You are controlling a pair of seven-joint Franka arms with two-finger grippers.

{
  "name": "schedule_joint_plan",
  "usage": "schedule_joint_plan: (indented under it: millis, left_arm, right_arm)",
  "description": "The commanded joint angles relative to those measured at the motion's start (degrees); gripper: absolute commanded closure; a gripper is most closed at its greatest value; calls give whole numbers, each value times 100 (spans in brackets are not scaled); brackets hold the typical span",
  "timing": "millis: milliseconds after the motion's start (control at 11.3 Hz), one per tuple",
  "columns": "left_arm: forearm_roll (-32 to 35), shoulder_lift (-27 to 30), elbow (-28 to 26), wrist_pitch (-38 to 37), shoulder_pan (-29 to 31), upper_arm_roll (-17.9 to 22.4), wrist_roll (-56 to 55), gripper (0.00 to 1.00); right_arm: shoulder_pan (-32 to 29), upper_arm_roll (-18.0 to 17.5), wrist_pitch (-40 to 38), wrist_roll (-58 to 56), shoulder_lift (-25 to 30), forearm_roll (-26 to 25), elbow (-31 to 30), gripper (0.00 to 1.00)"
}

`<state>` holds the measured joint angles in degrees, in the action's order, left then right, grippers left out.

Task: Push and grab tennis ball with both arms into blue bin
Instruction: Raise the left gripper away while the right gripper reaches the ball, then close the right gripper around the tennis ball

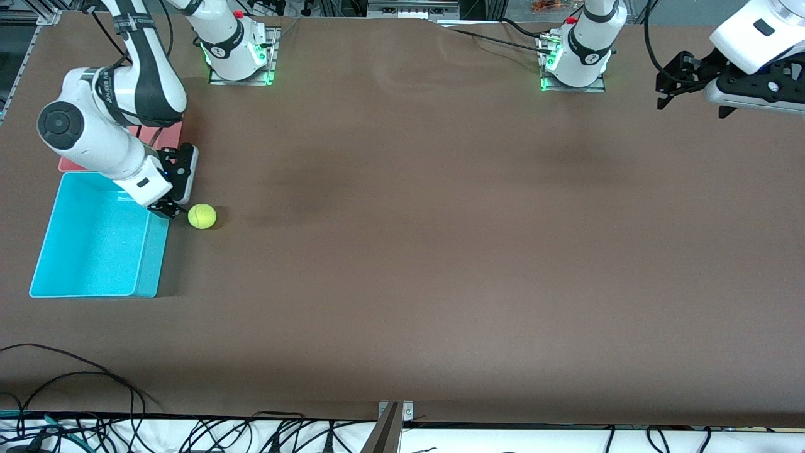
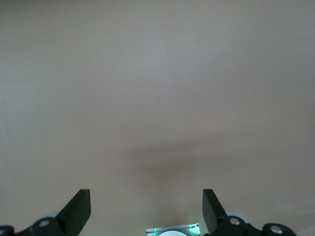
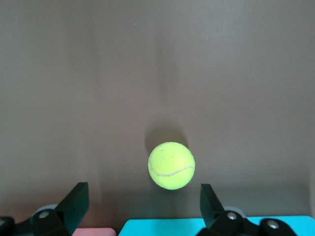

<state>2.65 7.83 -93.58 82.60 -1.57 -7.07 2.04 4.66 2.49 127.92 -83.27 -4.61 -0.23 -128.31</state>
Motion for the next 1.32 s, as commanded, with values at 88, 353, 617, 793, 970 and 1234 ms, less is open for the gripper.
schedule_joint_plan:
  millis: [88,353,617,793,970,1234]
  left_arm:
    - [-623,-509,708,-455,-18,370,-424,0]
    - [-634,-545,692,-455,-229,601,-459,0]
    - [-600,-545,674,-455,-229,566,-732,0]
    - [-547,-589,700,-482,-238,531,-688,0]
    - [-555,-607,709,-482,-229,487,-688,0]
    - [-555,-607,709,-482,-229,478,-705,0]
  right_arm:
    - [-17,41,855,-312,207,-82,-799,0]
    - [-26,58,1402,-453,23,-91,-994,0]
    - [-35,208,1656,-638,-118,-118,-994,0]
    - [-53,304,1920,-752,-294,-118,-994,0]
    - [-53,331,2192,-770,-487,-118,-1003,0]
    - [-70,331,2615,-858,-803,-91,-1012,0]
